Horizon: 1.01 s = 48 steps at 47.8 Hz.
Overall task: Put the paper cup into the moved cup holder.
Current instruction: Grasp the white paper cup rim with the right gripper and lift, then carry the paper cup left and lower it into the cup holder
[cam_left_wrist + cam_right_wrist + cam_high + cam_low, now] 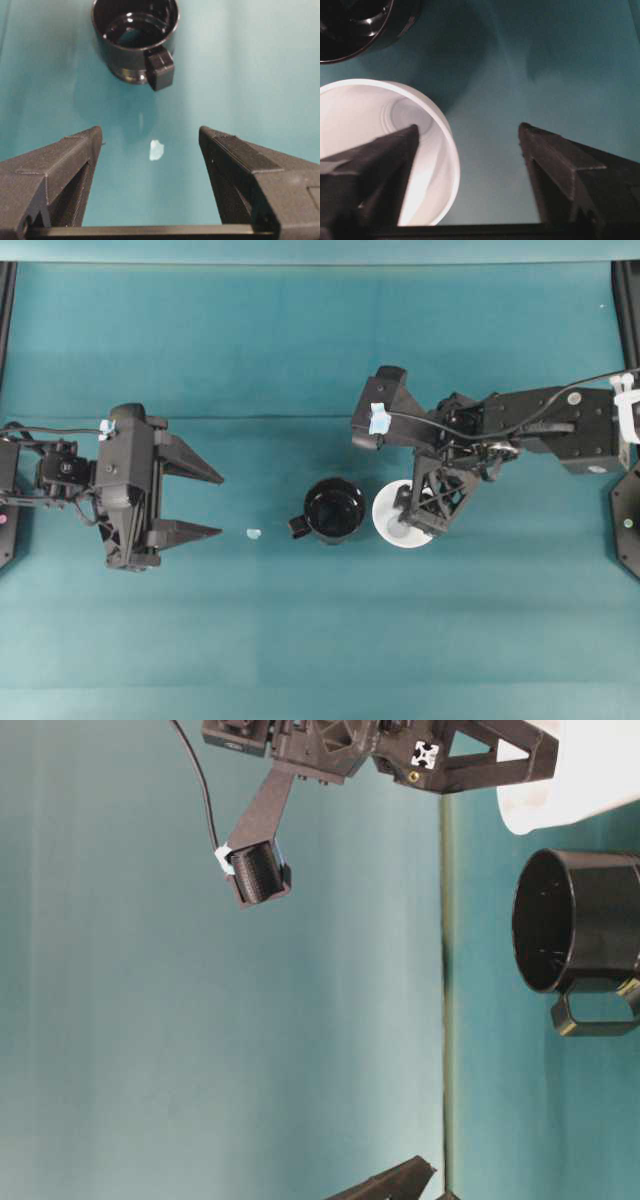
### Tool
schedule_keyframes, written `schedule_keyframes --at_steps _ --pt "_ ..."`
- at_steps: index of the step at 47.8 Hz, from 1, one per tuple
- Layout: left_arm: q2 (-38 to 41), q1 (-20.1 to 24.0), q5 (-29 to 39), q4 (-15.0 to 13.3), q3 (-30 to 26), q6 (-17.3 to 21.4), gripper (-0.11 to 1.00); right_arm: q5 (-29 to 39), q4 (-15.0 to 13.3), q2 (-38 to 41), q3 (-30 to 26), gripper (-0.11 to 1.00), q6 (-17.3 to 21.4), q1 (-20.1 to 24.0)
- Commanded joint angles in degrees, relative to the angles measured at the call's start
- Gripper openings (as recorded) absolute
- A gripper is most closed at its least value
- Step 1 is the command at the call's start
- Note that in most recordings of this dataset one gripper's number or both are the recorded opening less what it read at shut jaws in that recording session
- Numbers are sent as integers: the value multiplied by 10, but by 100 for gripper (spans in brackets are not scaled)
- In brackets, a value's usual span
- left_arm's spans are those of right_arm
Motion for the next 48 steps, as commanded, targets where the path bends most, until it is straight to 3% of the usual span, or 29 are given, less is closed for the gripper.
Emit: schedule_keyframes --at_steps 1,12,17,31,48 --pt "-2 -2 -4 2 -8 -1 78 1 2 -4 -5 73 4 1" --pt "-2 -2 -4 2 -8 -1 78 15 7 -8 -17 18 6 10" --pt "-2 -2 -4 2 -8 -1 78 54 18 -17 -25 4 5 8" --pt "-1 -2 -4 2 -10 -2 78 191 25 -74 -105 2 5 -4" --pt "0 -2 -4 1 -11 -4 78 196 25 -33 -222 2 4 -10"
